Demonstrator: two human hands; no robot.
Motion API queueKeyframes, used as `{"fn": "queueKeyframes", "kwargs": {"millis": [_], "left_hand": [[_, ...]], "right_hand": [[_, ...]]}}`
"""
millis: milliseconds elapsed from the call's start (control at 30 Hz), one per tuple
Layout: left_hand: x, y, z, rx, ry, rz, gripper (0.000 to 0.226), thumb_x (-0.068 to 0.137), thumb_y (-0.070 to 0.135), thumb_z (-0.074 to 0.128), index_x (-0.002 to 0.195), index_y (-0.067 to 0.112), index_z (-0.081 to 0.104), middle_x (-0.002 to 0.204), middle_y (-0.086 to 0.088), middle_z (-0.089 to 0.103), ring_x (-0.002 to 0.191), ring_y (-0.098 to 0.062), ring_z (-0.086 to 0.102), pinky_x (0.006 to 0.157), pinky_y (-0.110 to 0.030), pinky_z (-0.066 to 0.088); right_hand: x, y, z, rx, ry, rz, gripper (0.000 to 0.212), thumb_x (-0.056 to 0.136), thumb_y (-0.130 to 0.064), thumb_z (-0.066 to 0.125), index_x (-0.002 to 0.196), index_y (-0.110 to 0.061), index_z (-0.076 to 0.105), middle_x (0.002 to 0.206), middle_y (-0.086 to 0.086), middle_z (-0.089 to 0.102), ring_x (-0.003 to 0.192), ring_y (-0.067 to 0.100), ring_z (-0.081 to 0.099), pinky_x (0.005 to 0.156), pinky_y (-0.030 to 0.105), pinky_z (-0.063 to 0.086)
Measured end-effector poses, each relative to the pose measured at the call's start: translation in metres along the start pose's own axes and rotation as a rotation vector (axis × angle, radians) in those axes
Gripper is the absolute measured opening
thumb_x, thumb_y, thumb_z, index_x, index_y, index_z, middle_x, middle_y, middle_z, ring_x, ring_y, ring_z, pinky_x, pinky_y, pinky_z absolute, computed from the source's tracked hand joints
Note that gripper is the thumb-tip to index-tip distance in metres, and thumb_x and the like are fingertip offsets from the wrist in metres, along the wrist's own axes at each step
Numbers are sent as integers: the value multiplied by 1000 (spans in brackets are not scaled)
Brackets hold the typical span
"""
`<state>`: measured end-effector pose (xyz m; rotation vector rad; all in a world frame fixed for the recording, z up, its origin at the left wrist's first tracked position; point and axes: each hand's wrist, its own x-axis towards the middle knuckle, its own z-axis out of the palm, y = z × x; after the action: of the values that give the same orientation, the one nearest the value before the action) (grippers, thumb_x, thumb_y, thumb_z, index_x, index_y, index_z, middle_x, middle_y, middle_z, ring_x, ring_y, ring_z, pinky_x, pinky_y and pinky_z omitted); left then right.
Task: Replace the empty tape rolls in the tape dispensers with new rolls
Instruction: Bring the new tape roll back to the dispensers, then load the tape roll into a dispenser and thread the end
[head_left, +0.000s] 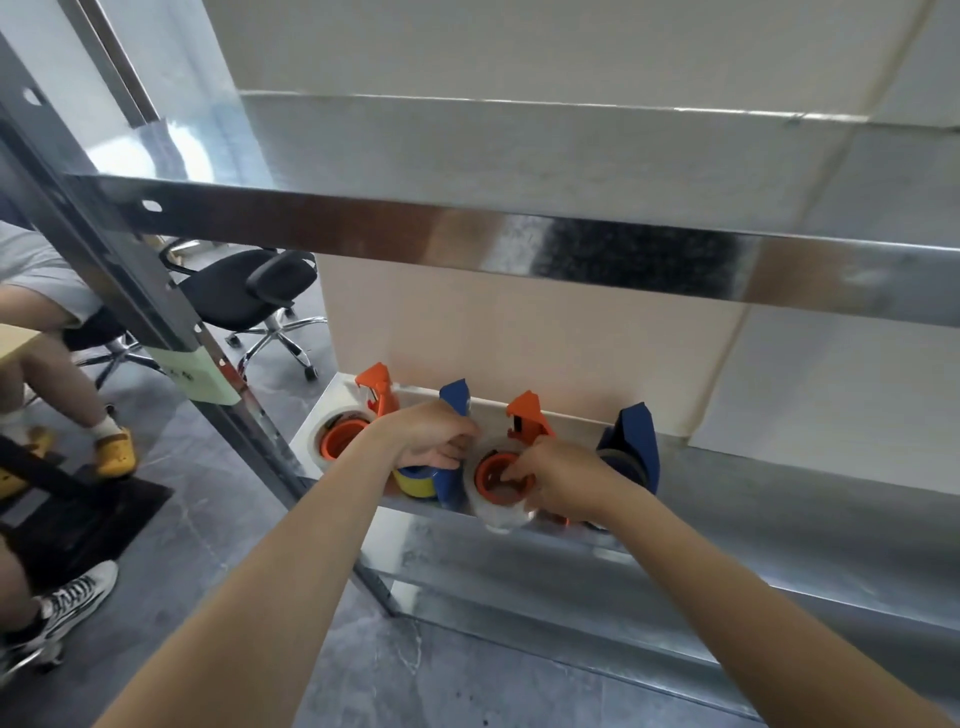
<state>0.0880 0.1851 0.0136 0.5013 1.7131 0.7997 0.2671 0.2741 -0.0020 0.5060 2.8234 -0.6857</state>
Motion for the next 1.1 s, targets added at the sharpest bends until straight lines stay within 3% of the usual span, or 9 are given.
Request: {"fn": "queueKeyframes", "kwargs": {"millis": [133,200,300,400,500,633,733,933,1100], "left_hand": [[1,4,-2,25,-7,-12,49,90,27,60,127,-2,49,110,-12,63,108,-23,60,99,-34,48],[0,3,-3,41,-27,-58,54,90,27,59,132,-4,45,120,-18,59,113,-28,58,102,-38,46],[-5,-2,-1,85,-145,-165,68,92,28,55,145,-3,24,147,-25,34,133,-34,40,109,-41,38],[-6,-11,0,126,-272,-207,82,86,25,63,150,6,15,156,-15,20,143,-26,24,113,-41,30],[-6,-22,-4,123,-345,-219,84,72,17,69,145,10,29,150,-3,37,137,-17,37,115,-42,28],[-14,-25,-6,70,-389,-157,64,90,-8,43,145,18,26,135,15,40,126,-9,40,114,-35,29],[-19,-31,-7,-2,-404,-101,68,90,-12,40,148,18,22,152,9,28,134,-12,33,115,-36,28],[-28,-31,-22,-319,-125,31,40,85,-17,44,119,-2,57,124,-16,63,117,-27,59,98,-35,49],[-35,-26,-20,-323,19,44,43,78,-15,59,119,-4,56,117,-23,64,101,-33,65,80,-36,58]], "right_hand": [[7,9,-12,8,186,96,27,85,-46,63,80,-20,57,87,-3,60,81,19,54,73,39,49],[10,17,-17,-116,342,258,32,91,-51,52,103,-22,55,107,0,58,100,22,52,87,40,42],[13,26,-13,-132,299,417,55,93,-56,41,131,-16,42,125,7,57,117,31,50,99,45,36],[22,34,4,51,216,352,46,83,-64,44,114,-29,50,104,-7,64,101,23,63,83,35,46],[31,33,19,170,225,359,51,71,-68,52,108,-33,51,96,-11,64,90,15,63,80,32,51],[33,27,29,49,285,411,54,69,-45,66,113,-21,47,97,-1,62,88,20,61,76,31,48],[36,27,31,38,294,458,51,69,-37,69,110,-18,46,94,1,62,81,20,59,68,29,44],[26,35,25,298,381,466,42,70,-42,66,101,-18,51,82,-2,65,72,18,63,63,34,54],[9,14,2,794,441,376,48,78,-46,72,108,-19,47,99,-3,64,87,15,64,62,25,53]]}}
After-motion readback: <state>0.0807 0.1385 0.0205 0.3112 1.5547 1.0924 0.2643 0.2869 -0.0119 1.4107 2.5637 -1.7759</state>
